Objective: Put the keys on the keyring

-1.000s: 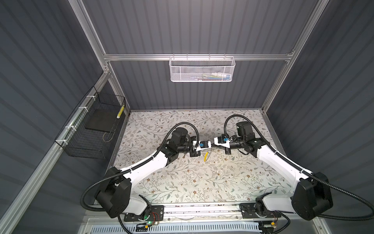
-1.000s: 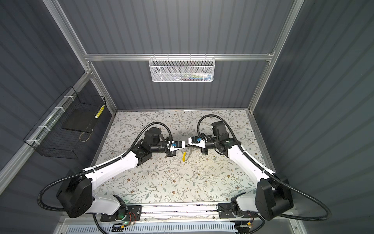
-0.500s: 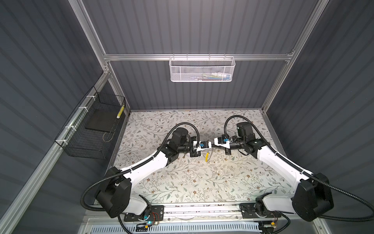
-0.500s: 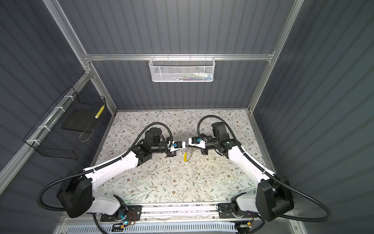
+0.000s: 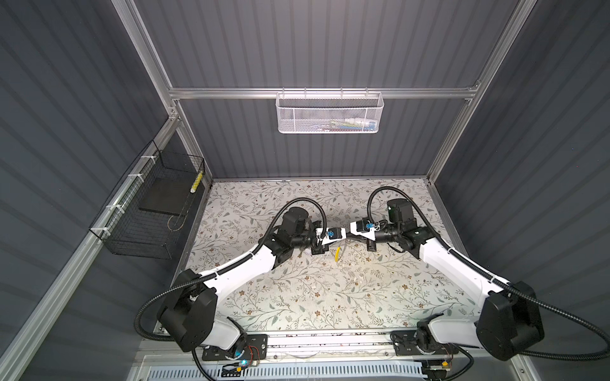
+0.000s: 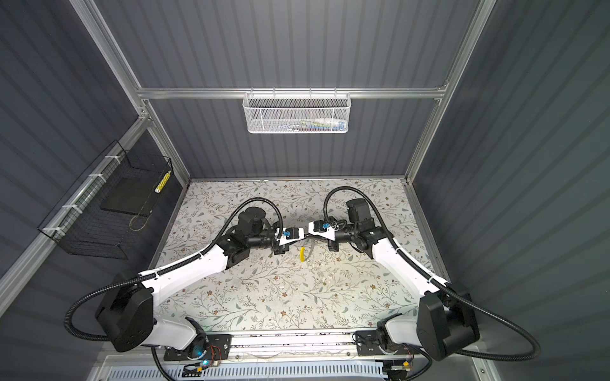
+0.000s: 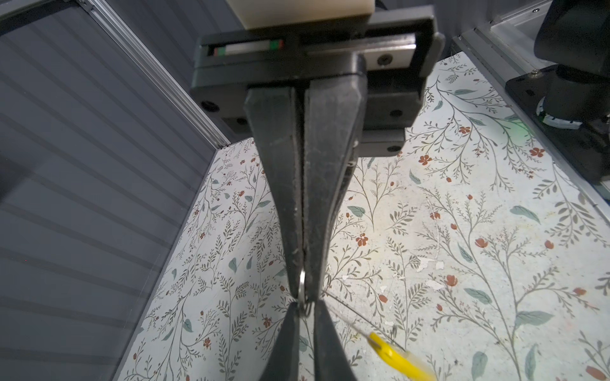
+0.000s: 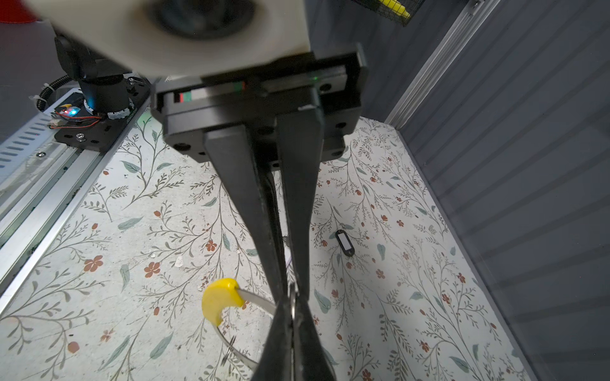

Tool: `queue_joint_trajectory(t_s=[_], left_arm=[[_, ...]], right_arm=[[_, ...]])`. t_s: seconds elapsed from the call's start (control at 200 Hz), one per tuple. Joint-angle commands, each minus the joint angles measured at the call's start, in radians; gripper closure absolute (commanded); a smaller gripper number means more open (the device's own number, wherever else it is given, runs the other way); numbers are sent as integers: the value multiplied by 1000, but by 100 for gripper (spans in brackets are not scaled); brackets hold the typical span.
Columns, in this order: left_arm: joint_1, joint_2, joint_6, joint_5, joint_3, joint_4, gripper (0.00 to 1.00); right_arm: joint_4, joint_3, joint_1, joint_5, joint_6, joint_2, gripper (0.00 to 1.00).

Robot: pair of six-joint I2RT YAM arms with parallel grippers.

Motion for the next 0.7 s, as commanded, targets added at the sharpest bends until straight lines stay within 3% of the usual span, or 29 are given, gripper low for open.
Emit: queue_joint_trajectory(t_s=[0.0, 0.115, 0.235, 0.495, 0.695], left_arm=[[-14, 10, -19, 39, 41, 27, 89], [-14, 11, -14, 43, 44, 26, 100], [-14, 8, -19, 49, 44, 37, 100], [-13, -10, -56, 47, 25, 35, 100], [-2, -33, -107, 92, -5, 54, 100]], right_arm=[[19, 8, 5, -31, 27, -6, 98], [19, 8, 6, -27, 28, -2, 97], [23, 6, 8, -21, 27, 0, 94], [30, -23, -18, 44, 40, -25, 65], [108, -116, -88, 6, 108, -118, 58]])
